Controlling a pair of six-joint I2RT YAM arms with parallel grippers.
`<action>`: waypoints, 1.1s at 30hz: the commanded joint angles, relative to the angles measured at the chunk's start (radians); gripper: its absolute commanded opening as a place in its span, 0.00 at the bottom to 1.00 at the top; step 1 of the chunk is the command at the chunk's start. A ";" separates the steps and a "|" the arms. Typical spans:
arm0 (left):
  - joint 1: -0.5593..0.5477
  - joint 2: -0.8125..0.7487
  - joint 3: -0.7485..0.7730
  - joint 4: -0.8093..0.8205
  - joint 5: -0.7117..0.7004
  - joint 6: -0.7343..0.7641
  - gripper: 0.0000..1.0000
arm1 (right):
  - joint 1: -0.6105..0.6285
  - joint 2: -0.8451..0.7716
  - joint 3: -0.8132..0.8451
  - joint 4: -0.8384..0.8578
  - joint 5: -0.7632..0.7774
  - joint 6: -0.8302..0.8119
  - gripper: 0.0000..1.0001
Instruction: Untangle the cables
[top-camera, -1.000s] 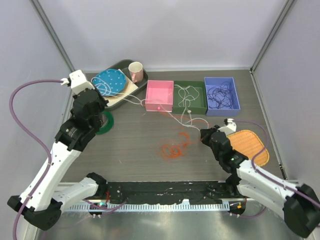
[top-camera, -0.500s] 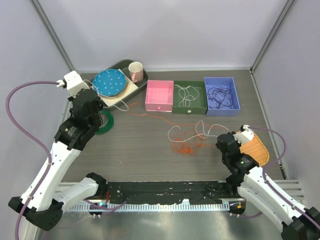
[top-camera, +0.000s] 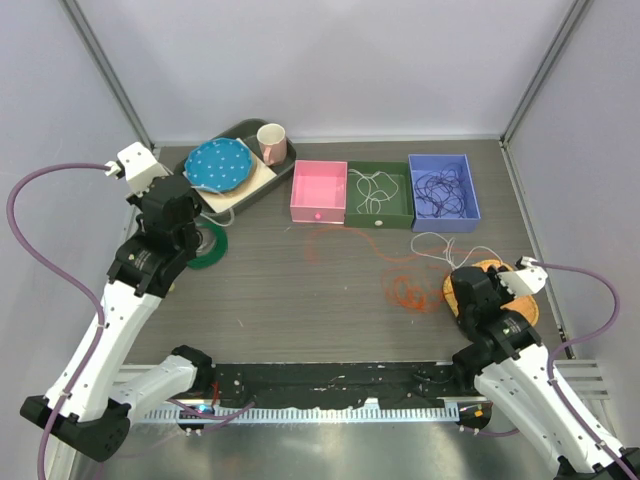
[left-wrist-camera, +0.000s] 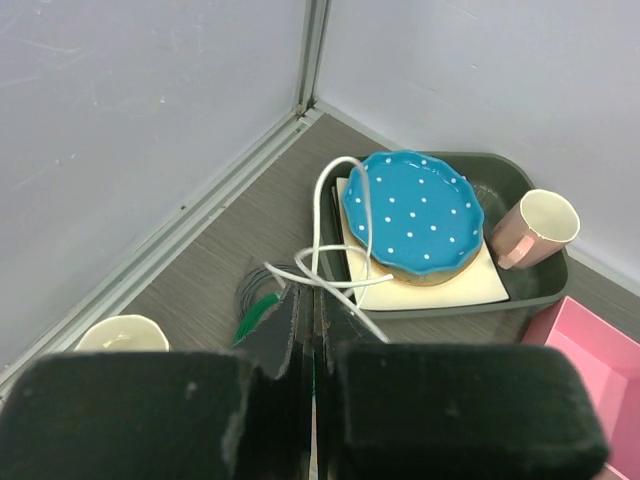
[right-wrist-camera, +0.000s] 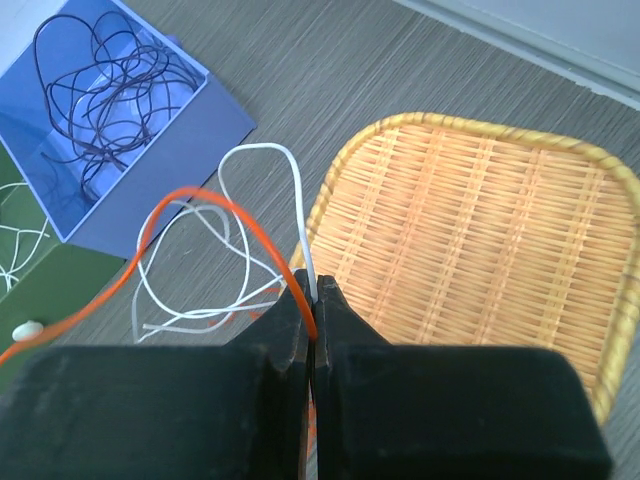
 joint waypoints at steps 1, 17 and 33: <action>0.013 0.022 0.050 -0.005 -0.045 -0.012 0.00 | -0.004 -0.017 0.034 -0.037 0.059 0.005 0.01; 0.013 0.120 0.060 0.092 0.614 -0.015 0.00 | -0.004 0.053 -0.081 0.549 -0.760 -0.416 0.01; -0.168 0.754 0.487 0.392 1.196 0.015 0.00 | -0.004 0.160 -0.196 0.695 -0.844 -0.382 0.01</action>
